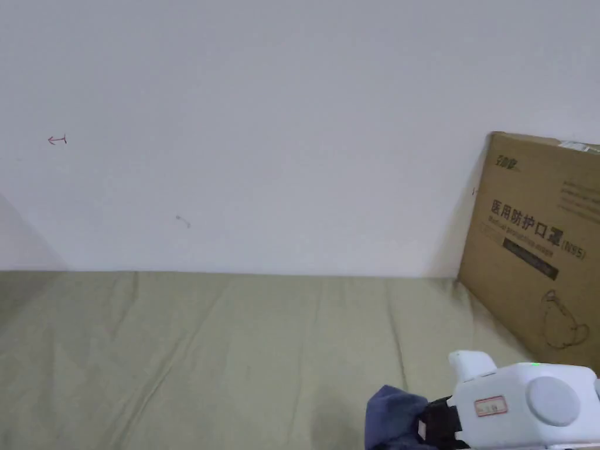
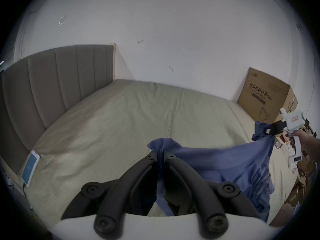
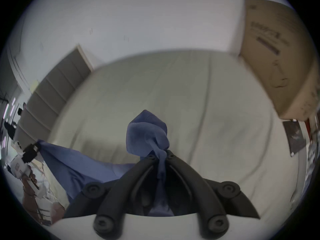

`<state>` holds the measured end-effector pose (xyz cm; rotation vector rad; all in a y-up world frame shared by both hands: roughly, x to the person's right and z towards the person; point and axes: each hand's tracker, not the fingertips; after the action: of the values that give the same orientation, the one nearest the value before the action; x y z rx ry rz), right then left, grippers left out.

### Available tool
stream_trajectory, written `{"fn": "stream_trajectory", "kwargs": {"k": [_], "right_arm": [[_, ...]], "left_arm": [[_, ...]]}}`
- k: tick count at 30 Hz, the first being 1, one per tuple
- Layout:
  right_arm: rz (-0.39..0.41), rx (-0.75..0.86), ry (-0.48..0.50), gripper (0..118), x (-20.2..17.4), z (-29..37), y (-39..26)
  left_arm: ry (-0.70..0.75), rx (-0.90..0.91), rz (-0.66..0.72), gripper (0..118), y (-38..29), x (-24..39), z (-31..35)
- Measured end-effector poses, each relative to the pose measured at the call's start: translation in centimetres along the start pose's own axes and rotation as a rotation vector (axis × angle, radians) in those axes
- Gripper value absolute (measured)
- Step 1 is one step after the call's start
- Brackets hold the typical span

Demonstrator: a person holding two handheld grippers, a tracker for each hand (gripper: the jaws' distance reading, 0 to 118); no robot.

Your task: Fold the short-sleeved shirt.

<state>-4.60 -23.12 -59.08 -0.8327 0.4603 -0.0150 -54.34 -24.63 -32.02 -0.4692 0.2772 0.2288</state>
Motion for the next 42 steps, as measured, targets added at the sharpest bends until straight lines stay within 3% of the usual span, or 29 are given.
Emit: {"fn": "stream_trajectory", "kwargs": {"k": [9,14,19,26,31,34,37,42], "right_arm": [[-0.040,0.277,0.009,3,1.0,20.6,5.4],[-0.075,0.371,-0.027,3,0.5,26.8,11.3],[-0.045,0.449,-0.132,3,-0.5,29.3,18.4],[-0.058,0.575,-0.205,3,-0.7,27.7,29.5],[-0.026,0.643,-0.252,3,-0.6,24.7,35.7],[-0.002,0.663,-0.289,3,-0.9,22.2,38.0],[0.028,0.663,-0.325,3,-0.3,18.9,39.0],[0.006,0.575,-0.330,3,2.4,9.2,35.5]], "left_arm": [[-0.135,0.237,-0.105,6,13.5,5.4,8.9],[-0.155,0.308,-0.149,6,23.1,9.2,10.3],[-0.126,0.336,-0.163,6,31.4,12.5,7.7],[-0.080,0.381,-0.123,6,39.1,14.5,0.3],[-0.050,0.405,-0.072,6,42.0,15.8,-5.5],[-0.025,0.450,-0.114,6,43.3,16.4,-9.0],[0.032,0.467,-0.209,6,42.8,17.3,-12.6],[0.028,0.346,-0.201,6,35.8,17.0,-19.4]]}}
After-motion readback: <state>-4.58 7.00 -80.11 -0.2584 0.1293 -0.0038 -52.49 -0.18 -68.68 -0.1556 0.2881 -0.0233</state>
